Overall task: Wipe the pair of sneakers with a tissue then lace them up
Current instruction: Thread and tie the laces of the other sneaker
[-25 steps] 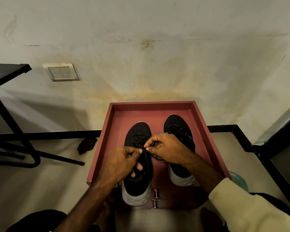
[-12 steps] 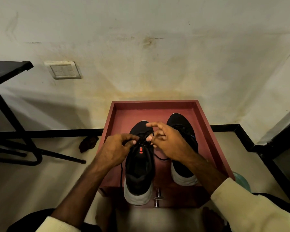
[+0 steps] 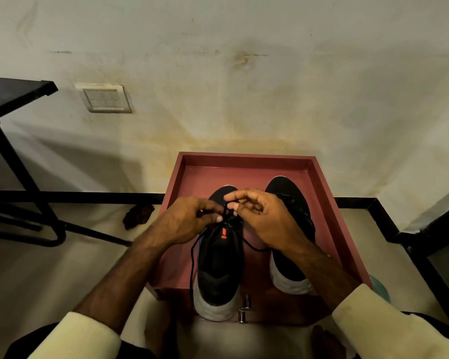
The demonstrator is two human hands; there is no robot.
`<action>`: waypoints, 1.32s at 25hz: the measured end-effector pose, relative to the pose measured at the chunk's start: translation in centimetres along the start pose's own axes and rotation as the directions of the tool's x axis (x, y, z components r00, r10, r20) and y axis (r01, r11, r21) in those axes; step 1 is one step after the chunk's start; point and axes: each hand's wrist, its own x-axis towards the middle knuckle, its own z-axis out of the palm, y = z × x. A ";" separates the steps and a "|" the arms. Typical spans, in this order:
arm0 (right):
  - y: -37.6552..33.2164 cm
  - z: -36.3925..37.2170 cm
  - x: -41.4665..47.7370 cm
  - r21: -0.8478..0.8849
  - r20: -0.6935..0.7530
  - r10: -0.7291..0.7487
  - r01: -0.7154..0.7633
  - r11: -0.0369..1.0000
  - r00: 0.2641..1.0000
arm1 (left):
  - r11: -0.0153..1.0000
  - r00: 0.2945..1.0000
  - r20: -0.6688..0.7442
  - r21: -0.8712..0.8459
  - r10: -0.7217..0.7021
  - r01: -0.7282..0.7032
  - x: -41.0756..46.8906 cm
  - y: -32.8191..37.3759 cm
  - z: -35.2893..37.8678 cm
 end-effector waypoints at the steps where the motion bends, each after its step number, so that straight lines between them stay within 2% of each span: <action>1: -0.1 0.2 0.0 0.027 0.012 -0.012 0.012 1.000 1.000 | 1.000 1.000 -0.006 -0.012 0.007 -0.007 0.2 0.1 0.0; 5: 0.1 0.5 0.7 0.100 0.055 0.031 -0.036 0.994 0.998 | 0.997 0.999 -0.016 -0.068 -0.044 0.043 0.7 -0.2 -0.2; 9: 1.1 -0.4 1.0 0.034 0.093 0.146 -0.149 0.988 0.985 | 0.994 0.999 0.014 -0.096 -0.053 0.054 0.3 -0.4 -0.4; 12: 1.6 -0.6 0.9 -0.004 0.110 0.171 -0.172 0.985 0.979 | 0.988 0.999 0.020 -0.152 -0.035 0.038 -0.1 -0.2 -0.7; 17: 1.5 -0.8 1.1 -0.019 0.112 0.153 -0.152 0.988 0.982 | 0.987 0.986 0.068 0.039 0.154 -0.156 0.0 0.2 -0.8; 21: 0.9 -0.9 1.1 -0.052 0.111 0.136 -0.131 0.990 0.984 | 0.971 0.978 0.104 0.139 0.181 -0.194 0.4 0.7 -0.6; 27: 1.3 -1.5 0.8 -0.100 0.081 0.144 -0.136 0.986 0.986 | 0.979 0.969 0.166 0.059 0.185 -0.197 -0.4 0.6 -1.7; 33: 1.2 -1.4 0.7 -0.078 0.088 0.146 -0.139 0.987 0.985 | 0.991 0.970 0.204 -0.044 0.131 -0.125 -1.0 0.3 -2.5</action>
